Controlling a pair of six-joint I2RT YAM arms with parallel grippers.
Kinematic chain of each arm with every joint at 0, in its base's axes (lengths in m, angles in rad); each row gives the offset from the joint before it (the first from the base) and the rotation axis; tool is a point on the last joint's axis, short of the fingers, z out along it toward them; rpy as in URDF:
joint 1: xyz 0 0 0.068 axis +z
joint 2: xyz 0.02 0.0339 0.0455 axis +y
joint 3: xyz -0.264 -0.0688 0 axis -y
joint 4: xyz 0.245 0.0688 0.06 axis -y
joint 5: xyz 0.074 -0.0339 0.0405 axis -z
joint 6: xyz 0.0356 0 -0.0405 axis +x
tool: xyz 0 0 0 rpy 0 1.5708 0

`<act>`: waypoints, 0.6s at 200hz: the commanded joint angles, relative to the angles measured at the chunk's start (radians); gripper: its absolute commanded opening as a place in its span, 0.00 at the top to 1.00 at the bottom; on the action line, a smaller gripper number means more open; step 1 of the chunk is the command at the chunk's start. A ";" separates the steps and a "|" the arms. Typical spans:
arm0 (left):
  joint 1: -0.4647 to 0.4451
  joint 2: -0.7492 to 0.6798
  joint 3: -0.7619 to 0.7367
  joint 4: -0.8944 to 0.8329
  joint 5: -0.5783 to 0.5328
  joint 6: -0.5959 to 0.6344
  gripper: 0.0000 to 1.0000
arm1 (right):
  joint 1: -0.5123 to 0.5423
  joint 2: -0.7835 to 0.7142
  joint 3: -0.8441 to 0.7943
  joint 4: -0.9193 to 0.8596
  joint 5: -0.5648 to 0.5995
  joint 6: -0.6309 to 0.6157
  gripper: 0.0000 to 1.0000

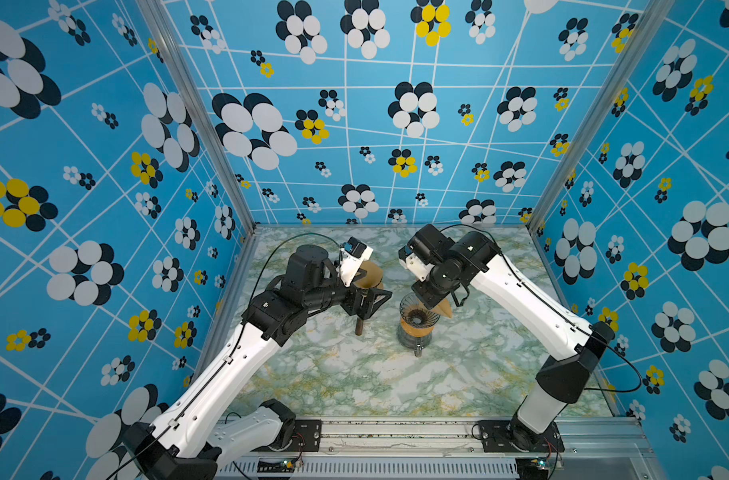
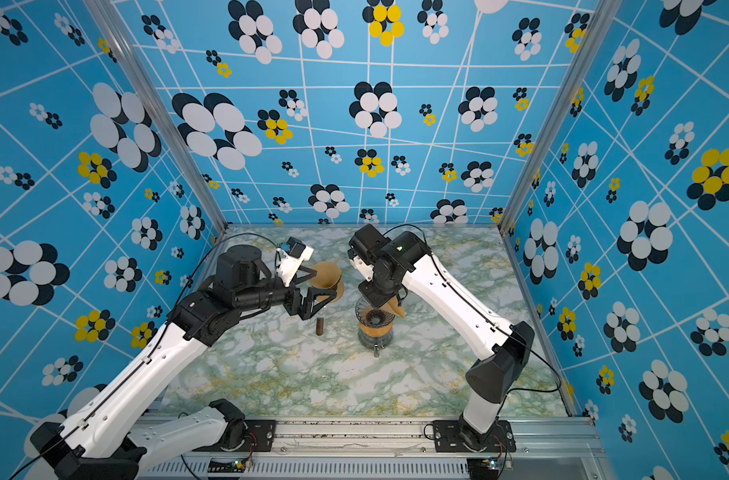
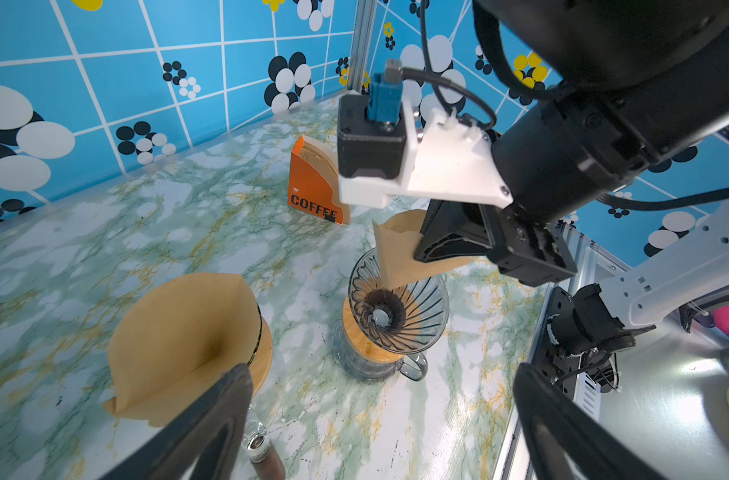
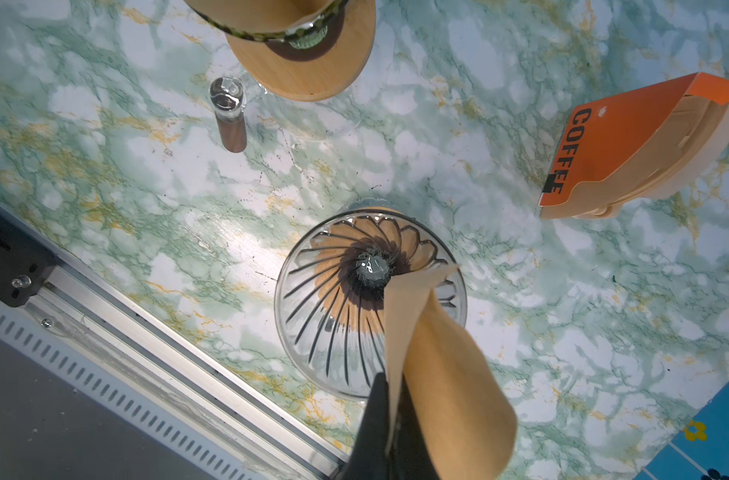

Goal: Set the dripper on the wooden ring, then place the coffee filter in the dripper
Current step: 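Carry the paper filter over the glass dripper with the right gripper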

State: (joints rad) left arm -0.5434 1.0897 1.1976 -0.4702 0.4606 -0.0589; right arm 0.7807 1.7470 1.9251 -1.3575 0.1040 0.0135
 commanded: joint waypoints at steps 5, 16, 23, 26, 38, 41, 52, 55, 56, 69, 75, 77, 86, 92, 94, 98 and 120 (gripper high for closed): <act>0.008 -0.013 -0.015 0.014 -0.009 0.005 0.01 | 0.010 0.022 0.025 -0.035 0.021 -0.004 0.99; 0.008 -0.010 -0.015 0.014 -0.005 0.005 0.01 | 0.011 0.030 0.022 -0.034 0.020 -0.005 0.99; 0.008 -0.008 -0.013 0.013 -0.004 0.005 0.01 | 0.013 0.032 0.019 -0.033 0.017 -0.005 0.98; 0.008 -0.007 -0.015 0.013 -0.004 0.005 0.01 | 0.013 0.033 0.018 -0.031 0.017 -0.006 0.98; 0.009 -0.006 -0.014 0.013 -0.002 0.005 0.01 | 0.013 0.034 0.011 -0.026 0.010 -0.006 0.97; 0.008 -0.006 -0.013 0.012 -0.003 0.005 0.01 | 0.014 0.035 0.009 -0.024 0.009 -0.006 0.97; 0.009 -0.004 -0.013 0.013 -0.001 0.005 0.01 | 0.013 0.034 0.001 -0.016 0.005 -0.005 0.95; 0.009 -0.004 -0.015 0.013 0.000 0.006 0.01 | 0.013 0.034 0.001 -0.015 0.003 -0.004 0.95; 0.008 -0.004 -0.013 0.013 0.001 0.006 0.01 | 0.014 0.033 0.000 -0.014 0.002 -0.003 0.95; 0.008 -0.002 -0.012 0.012 0.003 0.006 0.01 | 0.014 0.033 -0.011 -0.004 -0.005 -0.003 0.92; 0.008 -0.002 -0.012 0.011 0.003 0.005 0.01 | 0.012 0.033 -0.015 0.002 -0.010 -0.001 0.89; 0.008 -0.002 -0.013 0.011 0.002 0.005 0.01 | 0.013 0.032 -0.016 0.004 -0.012 -0.001 0.88; 0.008 -0.002 -0.012 0.010 0.003 0.005 0.01 | 0.013 0.033 -0.022 0.009 -0.021 0.000 0.85; 0.008 -0.002 -0.012 0.011 0.003 0.004 0.01 | 0.014 0.032 -0.025 0.014 -0.025 0.000 0.84; 0.008 -0.002 -0.012 0.012 0.003 0.005 0.01 | 0.014 0.034 -0.027 0.016 -0.028 0.001 0.84; 0.008 -0.001 -0.012 0.012 0.003 0.004 0.01 | 0.014 0.033 -0.027 0.017 -0.029 0.002 0.82; 0.008 -0.001 -0.013 0.011 0.003 0.005 0.01 | 0.014 0.031 -0.033 0.030 -0.043 0.006 0.76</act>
State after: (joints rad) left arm -0.5434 1.0897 1.1976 -0.4694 0.4568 -0.0589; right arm 0.7853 1.7721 1.9060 -1.3457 0.0906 0.0132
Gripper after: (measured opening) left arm 0.990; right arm 0.225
